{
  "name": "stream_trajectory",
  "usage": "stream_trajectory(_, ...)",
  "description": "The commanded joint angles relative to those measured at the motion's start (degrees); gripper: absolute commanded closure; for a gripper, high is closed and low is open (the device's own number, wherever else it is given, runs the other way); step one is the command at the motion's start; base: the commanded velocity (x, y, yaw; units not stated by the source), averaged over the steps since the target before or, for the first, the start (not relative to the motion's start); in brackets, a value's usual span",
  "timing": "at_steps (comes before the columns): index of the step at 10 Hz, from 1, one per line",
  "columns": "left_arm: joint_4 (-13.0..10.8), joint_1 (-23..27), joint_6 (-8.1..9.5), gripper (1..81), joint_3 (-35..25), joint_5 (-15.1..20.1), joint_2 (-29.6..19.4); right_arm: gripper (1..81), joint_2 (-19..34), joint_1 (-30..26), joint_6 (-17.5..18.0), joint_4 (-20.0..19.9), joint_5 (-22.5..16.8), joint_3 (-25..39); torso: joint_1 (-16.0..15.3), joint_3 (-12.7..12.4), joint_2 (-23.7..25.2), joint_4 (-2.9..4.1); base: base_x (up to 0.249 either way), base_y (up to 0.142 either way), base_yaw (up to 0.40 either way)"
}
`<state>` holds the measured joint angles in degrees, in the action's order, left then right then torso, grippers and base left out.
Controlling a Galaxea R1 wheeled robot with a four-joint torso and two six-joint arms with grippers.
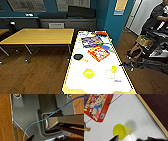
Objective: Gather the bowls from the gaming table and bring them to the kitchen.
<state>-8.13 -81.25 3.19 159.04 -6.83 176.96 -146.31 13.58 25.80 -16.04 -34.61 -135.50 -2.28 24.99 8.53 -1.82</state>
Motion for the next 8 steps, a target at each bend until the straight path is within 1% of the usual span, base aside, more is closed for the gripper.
stream_trajectory(1, 0.31, 0.78, -0.03, 1.0, -0.22, 3.57, 0.24, 1.0, -2.34, -8.69, 1.01, -1.89, -2.22, -2.39, 0.00, 0.00, 0.00, 0.00, 0.000, 0.000, 0.000)
stream_trajectory(3, 0.31, 0.78, -0.03, 1.0, -0.22, 3.57, 0.24, 1.0, -4.98, -8.43, 1.27, -2.77, -2.57, -6.61, 0.00, 0.00, 0.00, 0.00, 0.000, 0.000, 0.000)
stream_trajectory(5, 0.31, 0.78, -0.03, 1.0, -0.22, 3.57, 0.24, 1.0, -6.12, -7.29, 1.45, -2.68, -2.48, -7.75, -0.02, 0.00, 0.00, 0.00, 0.000, 0.000, 0.000)
stream_trajectory(7, 0.31, 0.78, -0.03, 1.0, -0.22, 3.57, 0.33, 1.0, -6.12, -7.02, 4.00, -2.50, -2.39, -9.33, -0.02, 0.00, 0.00, 0.00, 0.000, 0.000, 0.000)
stream_trajectory(8, 0.31, 0.78, -0.03, 1.0, -0.22, 3.57, 0.24, 1.0, -6.21, -7.20, 4.53, -2.50, -2.57, -10.74, -0.05, 0.00, 0.00, 0.00, 0.000, 0.000, 0.000)
